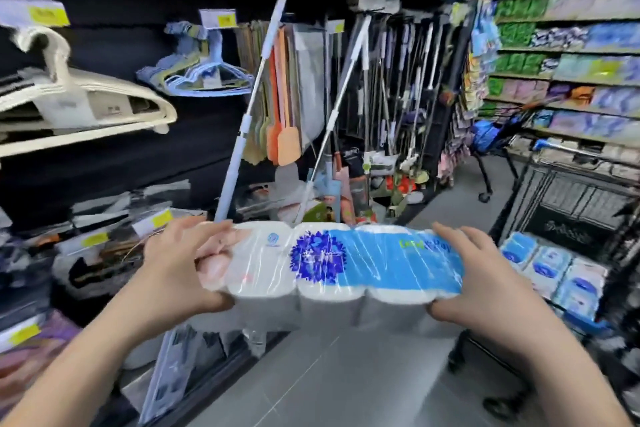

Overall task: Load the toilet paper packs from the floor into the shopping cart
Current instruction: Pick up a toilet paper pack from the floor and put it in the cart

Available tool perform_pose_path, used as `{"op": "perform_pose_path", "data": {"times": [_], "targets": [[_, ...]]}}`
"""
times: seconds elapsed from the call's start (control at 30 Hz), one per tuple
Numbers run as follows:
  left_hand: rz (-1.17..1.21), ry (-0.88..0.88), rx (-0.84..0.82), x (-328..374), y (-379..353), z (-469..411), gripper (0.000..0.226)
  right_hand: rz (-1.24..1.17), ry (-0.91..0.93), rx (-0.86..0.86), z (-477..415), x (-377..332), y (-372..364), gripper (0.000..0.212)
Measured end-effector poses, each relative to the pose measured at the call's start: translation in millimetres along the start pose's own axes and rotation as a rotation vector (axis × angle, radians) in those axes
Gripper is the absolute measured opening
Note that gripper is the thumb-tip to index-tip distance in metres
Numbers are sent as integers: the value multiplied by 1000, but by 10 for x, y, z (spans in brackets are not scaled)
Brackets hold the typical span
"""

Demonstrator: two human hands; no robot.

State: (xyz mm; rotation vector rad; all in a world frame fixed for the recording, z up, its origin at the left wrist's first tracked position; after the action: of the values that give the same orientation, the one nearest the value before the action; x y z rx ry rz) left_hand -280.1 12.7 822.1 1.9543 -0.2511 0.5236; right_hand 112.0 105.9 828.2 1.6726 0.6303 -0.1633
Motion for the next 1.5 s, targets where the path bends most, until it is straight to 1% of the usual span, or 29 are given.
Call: {"op": "perform_pose_path", "data": {"times": [0.13, 0.27, 0.47, 0.6, 0.67, 0.8, 0.93, 1.03, 1.23, 1.37, 1.5], "targets": [[15, -73, -10, 563, -554, -509, 105, 0, -72, 57, -220, 746, 198, 119], [36, -121, -60, 1108, -1104, -929, 104, 23, -153, 101, -409, 1412, 359, 120], [100, -180, -118, 1716, -1796, -1439, 102, 70, -253, 116, -639, 2130, 568, 117], [121, -213, -181, 1943, -2247, -1798, 102, 91, -304, 142, -797, 2507, 599, 117], [134, -235, -215, 2036, -2464, -2011, 102, 88, -349, 140, -879, 2664, 596, 117], [173, -298, -279, 2197, -2924, -2498, 95, 117, -414, 160, -1147, 2965, 557, 119], [178, -329, -320, 2246, -3457, -3130, 104, 161, -497, 184, -1546, 3179, 448, 117], [225, -378, -350, 2315, -3827, -3648, 103, 185, -561, 184, -1932, 3320, 364, 118], [217, -469, -400, 2382, -4412, -4904, 106, 165, -677, 207, -2845, 3468, 267, 119], [253, -558, -470, 2662, -4846, -5641, 101, 146, -757, 261, -3338, 3656, 228, 117], [287, -610, -517, 3022, -5287, -6170, 104, 165, -843, 309, -3682, 3885, 309, 115]]}}
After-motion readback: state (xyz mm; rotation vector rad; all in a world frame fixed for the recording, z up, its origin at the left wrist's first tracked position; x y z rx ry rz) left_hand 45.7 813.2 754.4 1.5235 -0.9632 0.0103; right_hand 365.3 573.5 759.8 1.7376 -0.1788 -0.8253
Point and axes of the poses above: each hand's wrist, its own z-axis away from the middle knuckle, its own y-axis out of the back of the hand, x = y × z, the point moved 3 cm from there along -z, towards the middle knuckle, and after that the axes turned 6 degrees about x, right-handed, at the moved point
